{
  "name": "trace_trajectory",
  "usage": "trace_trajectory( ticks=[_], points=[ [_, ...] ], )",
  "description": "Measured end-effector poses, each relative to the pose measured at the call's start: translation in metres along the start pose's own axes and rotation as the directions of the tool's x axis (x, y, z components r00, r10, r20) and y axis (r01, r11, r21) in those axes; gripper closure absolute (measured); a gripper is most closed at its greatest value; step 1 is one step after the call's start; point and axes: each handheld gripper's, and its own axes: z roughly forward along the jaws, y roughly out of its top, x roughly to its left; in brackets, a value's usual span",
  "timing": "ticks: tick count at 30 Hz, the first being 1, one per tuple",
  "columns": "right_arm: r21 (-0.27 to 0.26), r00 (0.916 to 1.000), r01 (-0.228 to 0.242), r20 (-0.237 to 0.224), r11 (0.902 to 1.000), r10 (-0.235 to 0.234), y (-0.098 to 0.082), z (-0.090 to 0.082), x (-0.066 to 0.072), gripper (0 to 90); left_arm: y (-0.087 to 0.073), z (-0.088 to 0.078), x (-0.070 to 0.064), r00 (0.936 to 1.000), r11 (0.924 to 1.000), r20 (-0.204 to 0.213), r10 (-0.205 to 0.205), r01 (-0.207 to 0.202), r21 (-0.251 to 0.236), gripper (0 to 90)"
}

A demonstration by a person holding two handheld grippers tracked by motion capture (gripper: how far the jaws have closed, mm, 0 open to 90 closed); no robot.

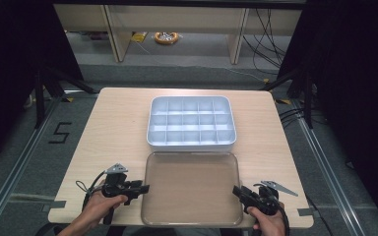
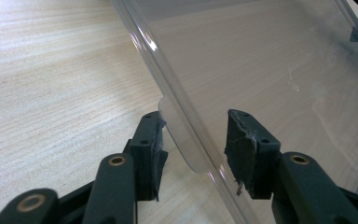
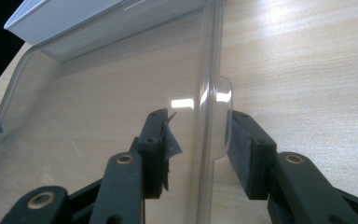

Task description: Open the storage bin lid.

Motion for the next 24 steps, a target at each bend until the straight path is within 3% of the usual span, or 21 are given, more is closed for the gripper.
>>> trace_trajectory(
  ticks=[1, 2, 4, 5, 6, 7, 8, 9, 13, 15, 16, 17, 18, 20, 21, 22, 23, 24],
  points=[
    [0.0, 1.0, 0.0, 0.0, 1.0, 0.0, 0.0, 0.0, 0.0, 60.4, 0.0, 0.0, 0.0, 1.0, 1.0, 0.0, 0.0, 0.0, 0.0, 55.8],
    [-0.002, 0.9994, 0.033, 0.011, 0.9994, -0.033, 0.0006, 0.0014, -0.0023, 60.2, -0.0001, 0.0008, 0.0, 1.0, 1.0, -0.002, 0.002, -0.002, -0.001, 55.7],
    [0.012, 0.9997, 0.025, 0.002, 0.9996, -0.025, 0.0009, 0.0001, -0.0021, 60.1, 0.0, 0.0011, 0.0002, 1.0, 1.0, 0.001, 0.0, 0.0, 0.003, 55.6],
    [-0.005, 0.9991, 0.038, 0.018, 0.9993, -0.038, 0.0002, 0.0025, -0.003, 60.0, -0.0003, 0.0015, 0.0002, 1.0, 1.0, 0.0, -0.001, 0.001, 0.004, 55.5],
    [0.007, 0.9998, 0.003, 0.02, 1.0, -0.003, -0.0001, 0.0023, -0.0001, 59.9, -0.0005, 0.0018, 0.0001, 1.0, 1.0, -0.004, 0.001, -0.001, 0.006, 55.2],
    [0.001, 0.9993, 0.025, 0.028, 0.9997, -0.025, 0.0001, 0.003, -0.0014, 59.9, -0.0006, 0.0018, -0.0001, 1.0, 0.9999, -0.005, 0.0, 0.0, 0.013, 54.7],
    [0.013, 0.9998, -0.014, 0.016, 0.9998, 0.014, 0.0001, 0.0026, 0.0013, 59.7, -0.0005, 0.0018, 0.0, 1.0, 0.9998, -0.005, 0.001, -0.001, 0.018, 54.4],
    [0.004, 0.9987, 0.048, 0.019, 0.9989, -0.048, 0.0008, 0.004, -0.0035, 59.6, -0.0006, 0.0021, 0.0001, 1.0, 0.9998, -0.005, 0.002, -0.002, 0.019, 54.2],
    [0.023, 0.9996, -0.001, 0.029, 0.9997, 0.0, 0.0, 0.005, 0.0003, 59.3, -0.0015, 0.0041, -0.0012, 0.9997, 0.9994, -0.018, 0.014, -0.014, 0.032, 51.7],
    [0.019, 0.9988, 0.041, 0.024, 0.999, -0.042, 0.0008, 0.0066, -0.0036, 58.9, -0.0017, 0.0054, -0.0022, 0.9996, 0.9991, -0.021, 0.017, -0.017, 0.04, 49.8],
    [0.023, 0.9994, 0.034, 0.011, 0.9992, -0.034, 0.0009, 0.007, -0.0036, 58.7, -0.0019, 0.0062, -0.0031, 0.9995, 0.9994, -0.028, 0.017, -0.016, 0.032, 49.5],
    [0.013, 0.9986, 0.04, 0.033, 0.9991, -0.041, 0.0006, 0.0078, -0.0036, 58.5, -0.0019, 0.0062, -0.0036, 0.9992, 0.9992, -0.033, 0.023, -0.022, 0.032, 48.8],
    [0.029, 0.9994, -0.008, 0.034, 0.9996, 0.007, 0.0002, 0.0074, 0.0, 58.2, -0.0015, 0.0053, -0.0039, 0.996, 0.9975, -0.064, 0.063, -0.06, 0.037, 47.9],
    [0.024, 0.9991, -0.013, 0.04, 0.9996, 0.012, 0.0012, 0.0062, 0.0019, 54.6, 0.0005, 0.0036, -0.0064, 0.9898, 0.9961, -0.112, 0.088, -0.086, 0.018, 42.3],
    [-0.014, 0.9956, 0.072, 0.061, 0.9973, -0.071, 0.0027, 0.0076, -0.0032, 55.2, 0.0016, 0.0022, -0.0066, 0.9918, 0.9962, -0.093, 0.088, -0.087, 0.011, 39.8],
    [-0.009, 0.9983, 0.016, 0.056, 0.9998, -0.015, 0.0037, 0.004, 0.0016, 54.6, 0.0017, 0.001, -0.0076, 0.9923, 0.9974, -0.101, 0.072, -0.072, -0.002, 38.2],
    [-0.008, 0.9977, 0.0, 0.068, 1.0, 0.001, 0.005, 0.0008, 0.003, 54.1, 0.0017, 0.001, -0.0076, 0.9923, 0.9974, -0.101, 0.072, -0.072, -0.002, 37.7],
    [-0.032, 0.9971, 0.055, 0.055, 0.998, -0.053, 0.0063, 0.0011, -0.0031, 53.3, 0.0012, -0.0011, -0.008, 0.9921, 0.9971, -0.101, 0.075, -0.076, -0.007, 37.3]
  ],
)
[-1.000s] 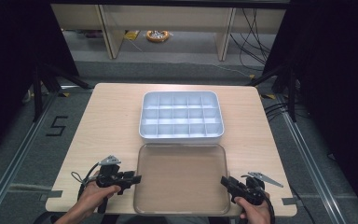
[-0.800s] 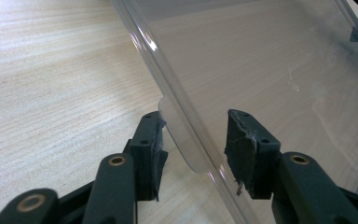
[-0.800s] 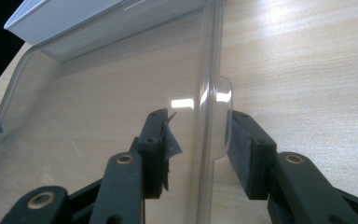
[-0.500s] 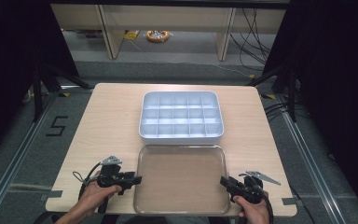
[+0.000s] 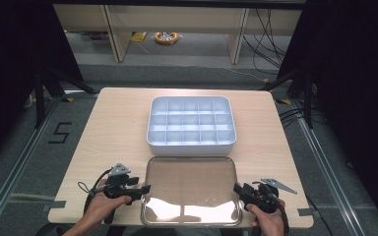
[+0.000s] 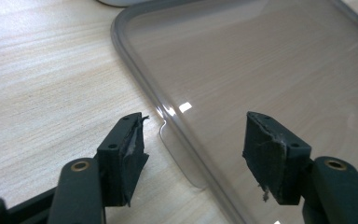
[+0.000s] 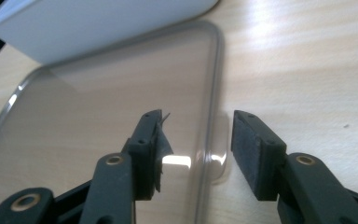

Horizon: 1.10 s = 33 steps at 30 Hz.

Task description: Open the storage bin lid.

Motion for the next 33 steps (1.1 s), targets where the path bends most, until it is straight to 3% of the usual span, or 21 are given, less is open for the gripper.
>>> trace_trajectory(
  ticks=[1, 3, 4, 5, 6, 7, 13, 14, 15, 17, 19, 21, 22, 23, 24, 25, 26, 27, 28, 30, 33],
  points=[
    [0.004, 0.9982, -0.059, 0.007, 0.9982, 0.059, -0.001, -0.002, 0.004, 53.0, 0.0, 0.0, 0.0, 1.0, 1.0, -0.008, -0.001, 0.001, -0.008, 36.7],
    [-0.002, 0.9997, -0.02, 0.016, 0.9998, 0.02, 0.0, -0.004, -0.001, 52.3, 0.001, -0.001, 0.001, 0.9999, 0.9999, -0.005, -0.009, 0.009, -0.011, 36.3],
    [0.0, 0.9985, -0.054, 0.002, 0.9985, 0.054, 0.0, -0.003, 0.001, 52.1, 0.001, -0.001, 0.002, 1.0, 0.9999, -0.002, -0.008, 0.008, -0.01, 36.2],
    [-0.018, 0.9998, -0.02, -0.002, 0.9997, 0.019, 0.0, -0.003, -0.001, 51.8, 0.001, -0.002, 0.002, 1.0, 1.0, 0.0, -0.01, 0.01, -0.001, 36.1],
    [0.0, 0.9972, -0.074, -0.015, 0.9973, 0.074, 0.001, -0.005, 0.004, 51.2, 0.001, -0.002, 0.002, 1.0, 1.0, 0.0, -0.01, 0.01, -0.001, 35.9],
    [-0.017, 0.9999, -0.014, -0.007, 0.9998, 0.014, 0.002, -0.005, 0.002, 50.7, 0.001, -0.001, 0.002, 0.9997, 0.9997, 0.013, -0.023, 0.023, -0.012, 35.6],
    [-0.026, 0.9993, -0.032, -0.021, 0.9991, 0.032, 0.003, -0.008, 0.009, 45.7, 0.002, -0.004, 0.003, 0.9988, 0.9987, 0.026, -0.042, 0.043, -0.027, 33.7],
    [-0.051, 0.999, 0.038, -0.022, 0.998, -0.039, 0.004, -0.007, 0.005, 44.3, 0.002, -0.004, 0.003, 0.9985, 0.9985, 0.031, -0.046, 0.046, -0.028, 33.2],
    [-0.035, 0.9996, -0.02, -0.021, 0.9992, 0.019, 0.004, -0.01, 0.011, 42.9, 0.002, -0.004, 0.003, 0.9983, 0.998, 0.026, -0.053, 0.054, -0.034, 32.5],
    [-0.085, 0.9982, 0.057, -0.013, 0.9948, -0.058, 0.005, -0.008, 0.007, 40.3, 0.002, -0.004, 0.003, 0.9984, 0.9985, 0.032, -0.046, 0.047, -0.028, 31.3],
    [-0.09, 0.9964, 0.084, 0.013, 0.9924, -0.083, 0.006, -0.01, 0.01, 38.3, 0.003, -0.005, 0.003, 0.9978, 0.9985, 0.049, -0.046, 0.047, -0.029, 29.8],
    [-0.088, 0.9985, 0.055, 0.007, 0.9946, -0.054, 0.006, -0.011, 0.014, 37.0, 0.003, -0.005, 0.003, 0.9977, 0.9986, 0.052, -0.044, 0.045, -0.028, 28.5],
    [-0.1, 0.9939, 0.11, 0.016, 0.9889, -0.109, 0.007, -0.012, 0.013, 34.3, 0.002, -0.005, 0.003, 0.9971, 0.9979, 0.059, -0.048, 0.051, -0.04, 27.6],
    [-0.101, 0.9935, 0.113, 0.029, 0.9885, -0.111, 0.007, -0.013, 0.014, 33.4, 0.003, -0.005, 0.003, 0.9966, 0.9984, 0.071, -0.041, 0.044, -0.036, 26.9],
    [-0.084, 0.9982, 0.06, 0.011, 0.9946, -0.06, 0.007, -0.015, 0.019, 32.3, 0.003, -0.006, 0.003, 0.9962, 0.9985, 0.077, -0.041, 0.043, -0.035, 26.0],
    [-0.103, 0.9911, 0.133, 0.025, 0.9858, -0.131, 0.008, -0.013, 0.015, 31.4, 0.003, -0.006, 0.003, 0.9962, 0.9985, 0.077, -0.041, 0.043, -0.035, 25.0],
    [-0.104, 0.9881, 0.154, 0.022, 0.9826, -0.152, 0.007, -0.014, 0.016, 31.0, 0.003, -0.006, 0.003, 0.9951, 0.9979, 0.088, -0.045, 0.049, -0.043, 23.8],
    [-0.091, 0.993, 0.117, 0.028, 0.989, -0.115, 0.007, -0.015, 0.021, 30.5, 0.003, -0.007, 0.003, 0.9936, 0.9982, 0.107, -0.037, 0.042, -0.044, 22.5],
    [-0.091, 0.993, 0.117, 0.028, 0.989, -0.115, 0.007, -0.015, 0.021, 30.5, 0.003, -0.007, 0.003, 0.9936, 0.9982, 0.107, -0.037, 0.042, -0.044, 21.2],
    [-0.115, 0.9863, 0.164, 0.029, 0.9797, -0.162, 0.006, -0.017, 0.023, 29.4, 0.001, -0.009, 0.002, 0.9924, 0.998, 0.117, -0.037, 0.043, -0.047, 19.4],
    [-0.121, 0.9821, 0.188, 0.03, 0.9746, -0.186, 0.005, -0.021, 0.027, 29.2, -0.002, -0.012, 0.0, 0.9901, 0.9983, 0.136, -0.036, 0.042, -0.04, 18.0]
  ],
)
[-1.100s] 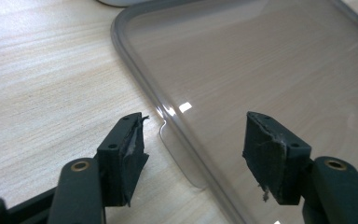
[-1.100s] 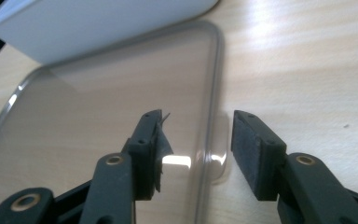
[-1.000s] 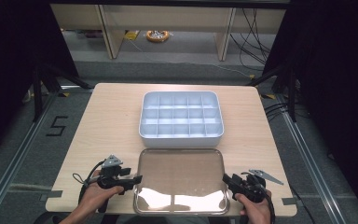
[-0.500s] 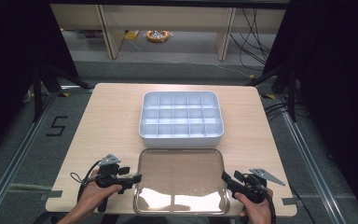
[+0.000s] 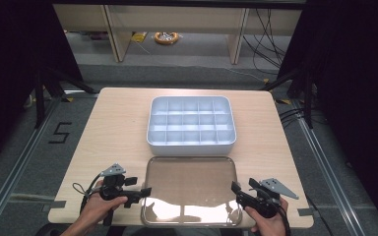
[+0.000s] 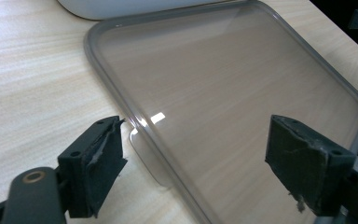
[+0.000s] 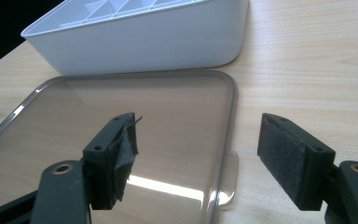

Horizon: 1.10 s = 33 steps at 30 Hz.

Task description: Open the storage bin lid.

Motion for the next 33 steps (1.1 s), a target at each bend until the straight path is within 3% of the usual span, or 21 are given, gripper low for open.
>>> trace_trajectory(
  ticks=[4, 5, 6, 7, 8, 9, 10, 12, 13, 15, 16, 17, 19, 21, 22, 23, 25, 28, 29, 31, 33],
  points=[
    [-0.004, 1.0, 0.008, -0.005, 1.0, -0.008, -0.003, -0.005, 0.003, 28.9, -0.003, -0.002, -0.002, 1.0, 1.0, 0.005, -0.001, 0.001, -0.003, 17.6],
    [0.016, 0.9996, -0.023, -0.012, 0.9996, 0.023, -0.006, -0.011, 0.007, 28.8, -0.005, -0.004, -0.004, 1.0, 1.0, 0.002, 0.003, -0.003, -0.007, 17.5],
    [0.014, 0.9996, -0.025, -0.012, 0.9996, 0.025, -0.008, -0.012, 0.007, 28.7, -0.006, -0.005, -0.004, 1.0, 1.0, -0.002, 0.008, -0.008, -0.001, 17.5],
    [0.013, 0.9999, 0.009, -0.009, 0.9999, -0.009, -0.009, -0.012, 0.005, 28.6, -0.007, -0.005, -0.005, 1.0, 1.0, 0.006, 0.008, -0.008, -0.005, 17.5],
    [0.012, 0.9997, 0.004, -0.026, 0.9999, -0.004, -0.01, -0.014, 0.005, 28.5, -0.008, -0.006, -0.007, 0.9999, 0.9999, 0.012, -0.007, 0.007, -0.014, 17.5],
    [0.021, 0.9998, 0.019, -0.007, 0.9996, -0.019, -0.012, -0.016, 0.005, 28.4, -0.009, -0.006, -0.008, 0.9999, 0.9999, 0.013, -0.004, 0.005, -0.013, 17.5],
    [0.026, 0.9998, -0.014, -0.017, 0.9996, 0.014, -0.013, -0.017, 0.008, 28.4, -0.01, -0.007, -0.009, 0.9999, 0.9999, 0.012, -0.004, 0.005, -0.014, 17.5],
    [0.034, 0.9998, -0.009, -0.019, 0.9994, 0.01, -0.014, -0.019, 0.008, 28.3, -0.011, -0.008, -0.009, 0.9999, 0.9999, 0.011, -0.002, 0.003, -0.011, 17.5],
    [0.048, 0.9989, -0.043, -0.018, 0.998, 0.043, -0.017, -0.023, 0.011, 28.1, -0.013, -0.009, -0.01, 0.9997, 1.0, 0.023, -0.003, 0.003, -0.008, 17.6],
    [0.038, 0.9997, -0.003, -0.026, 0.9993, 0.004, -0.019, -0.024, 0.007, 28.0, -0.015, -0.01, -0.011, 0.9997, 1.0, 0.025, -0.006, 0.006, -0.005, 17.7],
    [0.057, 0.9999, -0.01, -0.001, 0.9983, 0.01, -0.019, -0.027, 0.009, 27.9, -0.015, -0.011, -0.012, 0.9996, 1.0, 0.028, -0.009, 0.009, 0.004, 17.7],
    [0.067, 0.9985, -0.052, -0.012, 0.9964, 0.053, -0.021, -0.028, 0.011, 27.7, -0.016, -0.011, -0.012, 0.9995, 1.0, 0.03, -0.006, 0.006, -0.001, 17.8],
    [0.063, 0.9995, -0.029, -0.007, 0.9976, 0.03, -0.021, -0.029, 0.009, 27.7, -0.017, -0.012, -0.012, 0.9995, 1.0, 0.031, 0.0, 0.0, -0.001, 17.9],
    [0.057, 0.9985, -0.046, -0.026, 0.9973, 0.048, -0.024, -0.03, 0.011, 27.7, -0.018, -0.013, -0.013, 0.9995, 1.0, 0.033, -0.001, 0.001, -0.001, 18.1],
    [0.055, 0.9993, -0.023, -0.027, 0.9982, 0.024, -0.025, -0.031, 0.009, 27.6, -0.018, -0.013, -0.013, 0.9995, 1.0, 0.033, -0.001, 0.001, -0.001, 18.1],
    [0.052, 0.9974, -0.045, -0.053, 0.9976, 0.048, -0.026, -0.03, 0.01, 27.7, -0.018, -0.013, -0.011, 0.9996, 0.9999, 0.025, 0.009, -0.008, -0.009, 18.1],
    [0.056, 0.9991, -0.017, -0.037, 0.9983, 0.019, -0.027, -0.031, 0.008, 27.6, -0.019, -0.014, -0.011, 0.9995, 0.9999, 0.028, 0.013, -0.013, -0.006, 18.1],
    [0.054, 0.9987, -0.031, -0.039, 0.9981, 0.033, -0.029, -0.032, 0.009, 27.5, -0.021, -0.015, -0.013, 0.9994, 0.9999, 0.032, 0.009, -0.009, -0.008, 18.3],
    [0.059, 0.9965, -0.054, -0.06, 0.9968, 0.058, -0.029, -0.034, 0.01, 27.4, -0.021, -0.015, -0.013, 0.9993, 0.9999, 0.036, 0.01, -0.01, -0.004, 18.3],
    [0.102, 0.9954, -0.093, -0.015, 0.9905, 0.095, -0.03, -0.037, 0.014, 27.4, -0.022, -0.016, -0.014, 0.999, 0.9998, 0.04, 0.021, -0.021, 0.001, 18.5],
    [0.083, 0.9939, -0.101, -0.037, 0.9914, 0.104, -0.031, -0.036, 0.014, 27.3, -0.023, -0.016, -0.015, 0.999, 0.9999, 0.043, 0.013, -0.013, 0.0, 18.6]
  ],
)
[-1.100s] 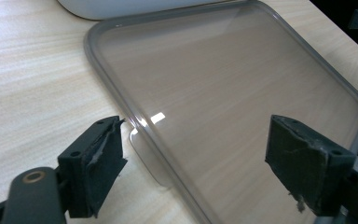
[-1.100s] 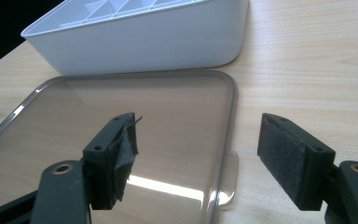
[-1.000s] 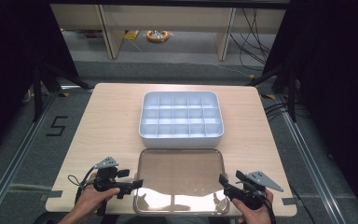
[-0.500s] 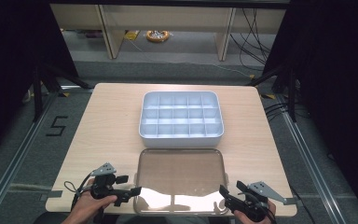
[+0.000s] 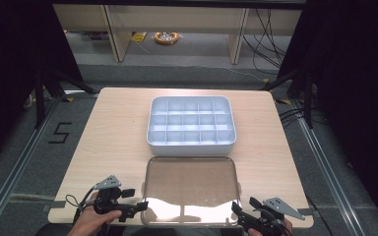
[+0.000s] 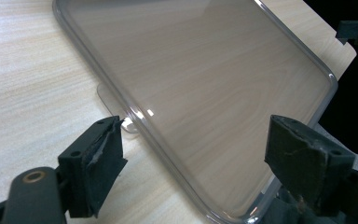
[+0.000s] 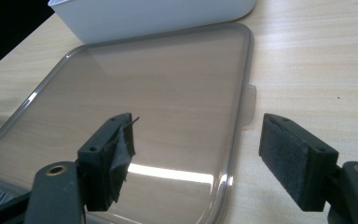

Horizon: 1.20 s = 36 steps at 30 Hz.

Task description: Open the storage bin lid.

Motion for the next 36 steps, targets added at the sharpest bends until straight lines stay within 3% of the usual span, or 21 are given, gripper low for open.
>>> trace_trajectory(
  ticks=[1, 4, 5, 9, 10, 12, 13, 16, 18, 19, 20, 21, 28, 29, 30, 31, 32, 34, 36],
  points=[
    [-0.011, 0.9984, 0.057, -0.002, 0.9983, -0.057, 0.0003, 0.0007, -0.0047, 27.3, -0.0004, -0.0005, 0.0003, 1.0, 1.0, 0.003, 0.009, -0.009, 0.003, 18.6],
    [-0.013, 0.9984, 0.056, -0.006, 0.9983, -0.056, -0.0011, 0.0005, -0.0046, 27.2, -0.0018, -0.0013, -0.0011, 1.0, 1.0, -0.003, 0.001, -0.001, 0.0, 18.9],
    [-0.004, 0.9994, 0.035, -0.002, 0.9994, -0.035, -0.0023, -0.0009, -0.0035, 27.1, -0.0028, -0.0021, -0.0016, 1.0, 1.0, 0.002, 0.004, -0.004, 0.005, 19.0],
    [0.002, 0.9994, 0.033, -0.008, 0.9995, -0.033, -0.0031, -0.0024, -0.0043, 26.9, -0.0049, -0.0032, -0.0052, 0.9998, 0.9998, 0.009, -0.019, 0.019, 0.01, 19.1],
    [0.012, 0.9999, 0.004, -0.014, 0.9999, -0.003, -0.0042, -0.0033, -0.0035, 26.7, -0.0061, -0.0039, -0.0055, 0.9998, 0.9999, 0.015, -0.012, 0.012, 0.012, 19.1],
    [-0.002, 0.9995, 0.027, -0.019, 0.9996, -0.027, -0.0049, -0.0019, -0.0056, 26.6, -0.0073, -0.0042, -0.0063, 0.9998, 0.9999, 0.017, -0.012, 0.012, 0.012, 19.2],
    [0.012, 0.9998, -0.017, -0.011, 0.9998, 0.017, -0.0059, -0.0037, -0.0026, 26.5, -0.0077, -0.0046, -0.0064, 0.9997, 0.9999, 0.021, -0.009, 0.008, 0.014, 19.2],
    [0.002, 0.9997, 0.015, -0.02, 0.9999, -0.015, -0.0066, -0.0042, -0.0058, 26.4, -0.0089, -0.0049, -0.0075, 0.9997, 0.9998, 0.019, -0.015, 0.014, 0.012, 19.4],
    [0.014, 0.9999, -0.004, -0.011, 0.9999, 0.004, -0.0073, -0.006, -0.0036, 26.3, -0.0095, -0.0051, -0.0077, 0.9997, 0.9998, 0.019, -0.015, 0.015, 0.016, 19.5],
    [0.019, 0.9998, 0.017, -0.012, 0.9997, -0.016, -0.0069, -0.008, -0.0046, 26.2, -0.0096, -0.0051, -0.0076, 0.9997, 0.9997, 0.02, -0.014, 0.013, 0.019, 19.5],
    [0.028, 0.9998, -0.006, -0.018, 0.9996, 0.007, -0.0078, -0.0067, -0.0033, 26.2, -0.0097, -0.0048, -0.0078, 0.9997, 0.9997, 0.02, -0.016, 0.016, 0.018, 19.5],
    [0.013, 0.9997, 0.019, -0.016, 0.9997, -0.018, -0.0083, -0.0059, -0.0051, 26.1, -0.0098, -0.0046, -0.0077, 0.9997, 0.9997, 0.02, -0.016, 0.016, 0.018, 19.5],
    [0.013, 0.9991, -0.024, -0.035, 0.9996, 0.025, -0.0084, -0.0048, -0.0062, 26.1, -0.0098, -0.0038, -0.007, 0.9996, 0.9995, 0.017, -0.023, 0.022, 0.021, 19.7],
    [0.009, 0.9983, -0.019, -0.056, 0.9998, 0.02, -0.008, -0.0043, -0.0073, 26.2, -0.0098, -0.0037, -0.0068, 0.9996, 0.9996, 0.017, -0.02, 0.02, 0.022, 19.8],
    [0.014, 0.9991, -0.013, -0.04, 0.9998, 0.013, -0.0082, -0.0038, -0.0078, 26.2, -0.0098, -0.0036, -0.0069, 0.9996, 0.9995, 0.018, -0.021, 0.02, 0.023, 19.9],
    [0.032, 0.9977, -0.051, -0.041, 0.9982, 0.053, -0.0084, -0.0056, -0.0057, 26.2, -0.0099, -0.0034, -0.007, 0.9996, 0.9995, 0.017, -0.024, 0.023, 0.023, 19.9],
    [0.027, 0.9989, -0.02, -0.042, 0.9994, 0.021, -0.008, -0.0054, -0.008, 26.1, -0.0099, -0.0032, -0.0069, 0.9995, 0.9994, 0.018, -0.025, 0.025, 0.023, 19.9],
    [0.025, 0.9976, -0.042, -0.055, 0.9988, 0.043, -0.0085, -0.004, -0.0073, 26.1, -0.0098, -0.0033, -0.0064, 0.9995, 0.9993, 0.019, -0.025, 0.024, 0.027, 20.0],
    [0.026, 0.9981, -0.028, -0.053, 0.9993, 0.029, -0.0087, -0.0036, -0.0096, 26.2, -0.0099, -0.0034, -0.0059, 0.9996, 0.9993, 0.017, -0.024, 0.024, 0.029, 20.1]
  ],
)
